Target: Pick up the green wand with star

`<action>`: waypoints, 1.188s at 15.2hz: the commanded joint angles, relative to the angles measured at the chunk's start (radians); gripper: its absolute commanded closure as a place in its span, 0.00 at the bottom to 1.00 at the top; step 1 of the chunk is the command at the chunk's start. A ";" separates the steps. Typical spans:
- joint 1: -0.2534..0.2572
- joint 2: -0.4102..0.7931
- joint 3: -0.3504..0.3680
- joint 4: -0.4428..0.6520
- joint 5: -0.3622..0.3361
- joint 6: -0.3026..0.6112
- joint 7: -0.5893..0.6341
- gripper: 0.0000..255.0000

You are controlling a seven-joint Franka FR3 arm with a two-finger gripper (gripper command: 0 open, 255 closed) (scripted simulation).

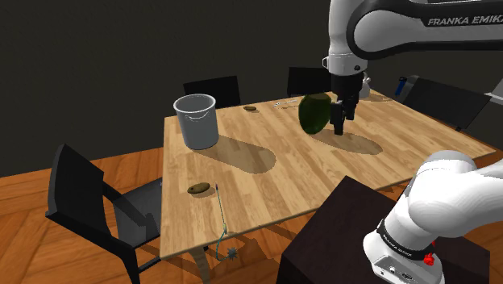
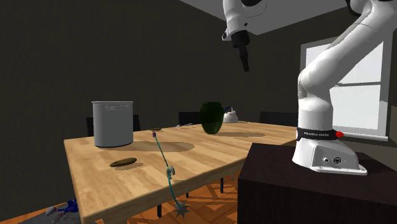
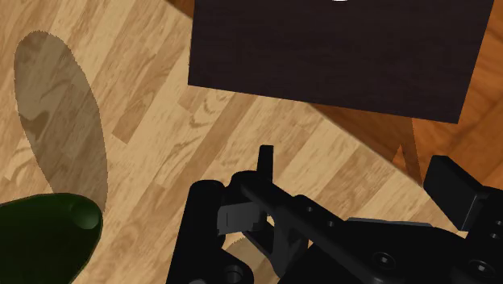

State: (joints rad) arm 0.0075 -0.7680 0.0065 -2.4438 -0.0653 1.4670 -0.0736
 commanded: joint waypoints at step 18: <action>0.061 0.334 0.299 -0.102 0.275 0.455 0.498 0.00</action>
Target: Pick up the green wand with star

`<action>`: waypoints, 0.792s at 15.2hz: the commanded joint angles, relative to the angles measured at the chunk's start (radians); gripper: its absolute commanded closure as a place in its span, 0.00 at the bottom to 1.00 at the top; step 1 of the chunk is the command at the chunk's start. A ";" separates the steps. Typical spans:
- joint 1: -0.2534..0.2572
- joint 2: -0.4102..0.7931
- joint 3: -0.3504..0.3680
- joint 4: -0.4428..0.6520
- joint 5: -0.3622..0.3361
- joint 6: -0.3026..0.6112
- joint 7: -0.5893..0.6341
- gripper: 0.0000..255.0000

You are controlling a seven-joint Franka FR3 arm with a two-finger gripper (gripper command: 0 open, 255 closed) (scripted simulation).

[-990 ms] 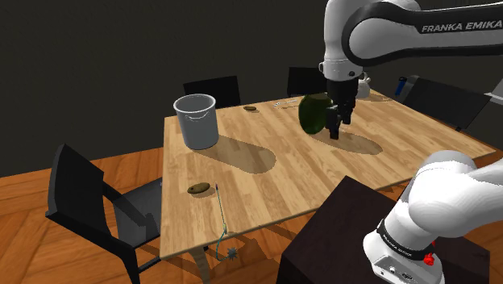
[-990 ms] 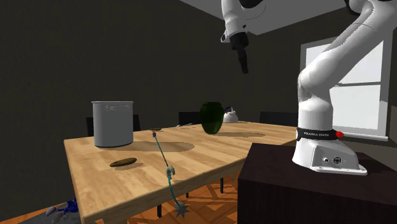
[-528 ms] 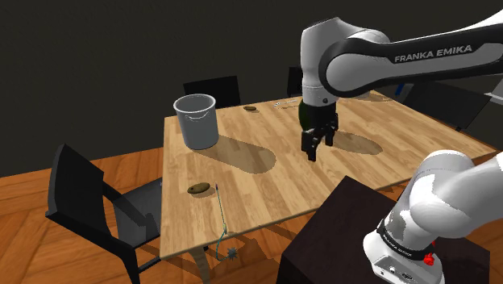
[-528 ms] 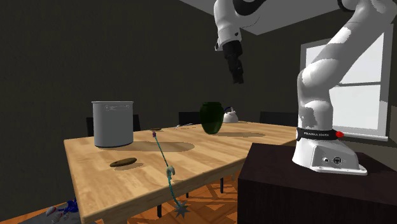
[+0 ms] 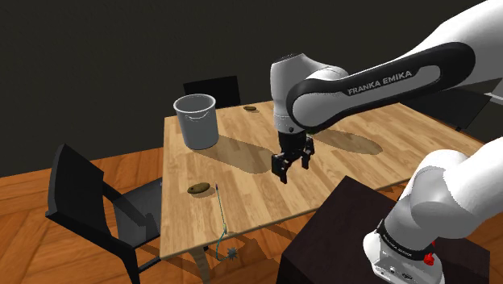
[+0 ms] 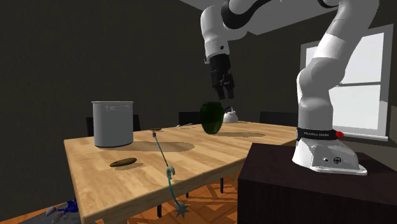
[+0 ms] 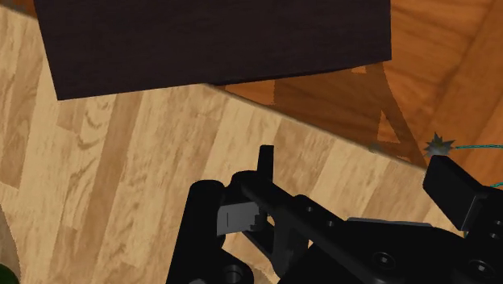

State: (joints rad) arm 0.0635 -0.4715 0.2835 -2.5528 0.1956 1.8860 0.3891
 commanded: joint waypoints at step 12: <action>0.018 0.509 0.166 0.192 -0.029 0.356 0.401 0.00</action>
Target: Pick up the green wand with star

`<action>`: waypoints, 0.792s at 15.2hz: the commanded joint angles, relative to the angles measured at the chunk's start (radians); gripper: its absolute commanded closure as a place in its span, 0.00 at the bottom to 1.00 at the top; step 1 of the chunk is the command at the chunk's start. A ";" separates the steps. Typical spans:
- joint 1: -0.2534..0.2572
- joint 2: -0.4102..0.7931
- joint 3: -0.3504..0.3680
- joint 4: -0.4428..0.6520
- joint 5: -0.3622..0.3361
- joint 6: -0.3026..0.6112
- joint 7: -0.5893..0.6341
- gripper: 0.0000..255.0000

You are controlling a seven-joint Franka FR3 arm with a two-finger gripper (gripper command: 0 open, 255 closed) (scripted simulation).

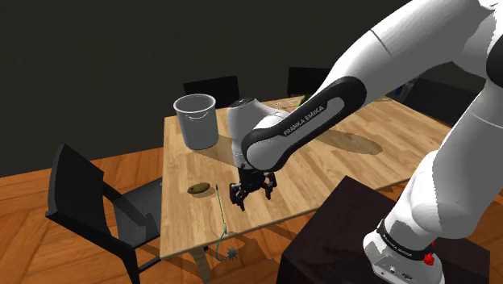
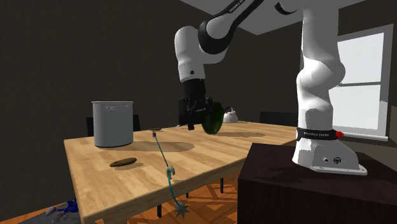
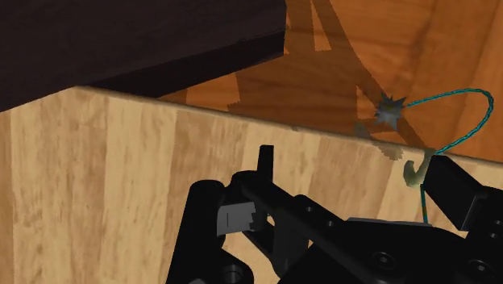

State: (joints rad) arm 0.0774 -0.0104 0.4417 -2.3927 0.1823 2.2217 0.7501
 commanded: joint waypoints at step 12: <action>0.110 0.453 -0.042 0.306 -0.171 0.167 0.321 0.00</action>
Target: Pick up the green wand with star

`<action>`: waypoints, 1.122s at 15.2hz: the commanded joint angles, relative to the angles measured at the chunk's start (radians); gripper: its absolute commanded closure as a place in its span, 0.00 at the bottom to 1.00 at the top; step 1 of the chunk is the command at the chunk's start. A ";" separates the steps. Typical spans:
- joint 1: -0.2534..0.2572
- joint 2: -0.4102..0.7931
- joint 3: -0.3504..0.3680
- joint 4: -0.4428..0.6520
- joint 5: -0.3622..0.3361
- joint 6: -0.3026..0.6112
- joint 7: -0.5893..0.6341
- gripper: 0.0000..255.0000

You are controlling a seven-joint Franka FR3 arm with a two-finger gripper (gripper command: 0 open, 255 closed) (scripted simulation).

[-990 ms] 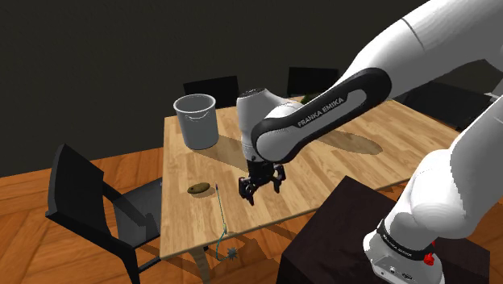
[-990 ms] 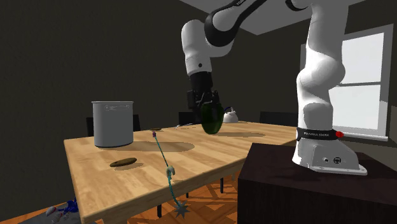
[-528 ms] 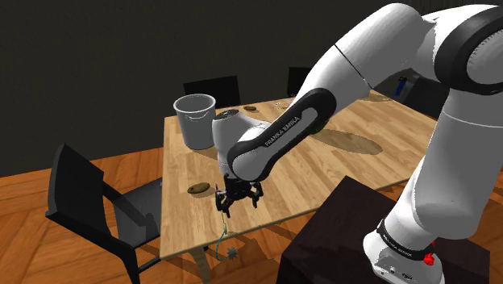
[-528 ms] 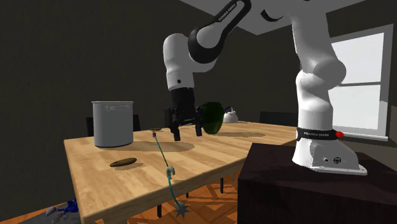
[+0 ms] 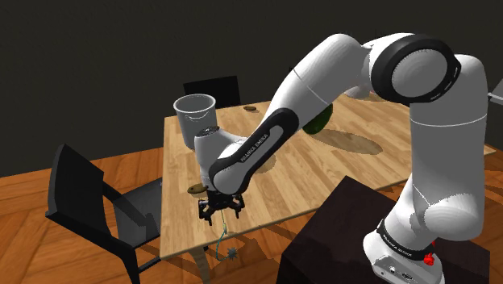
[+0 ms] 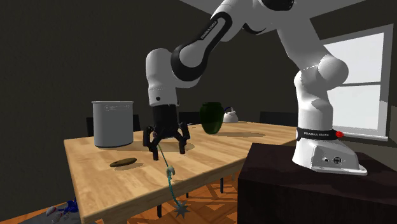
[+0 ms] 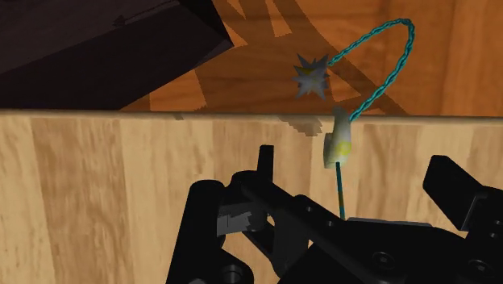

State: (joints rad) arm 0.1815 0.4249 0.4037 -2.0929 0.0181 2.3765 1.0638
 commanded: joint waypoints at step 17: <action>0.021 0.080 -0.022 0.010 -0.029 0.069 0.014 1.00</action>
State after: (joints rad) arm 0.2020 0.5047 0.3815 -2.0827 -0.0110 2.4450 1.0776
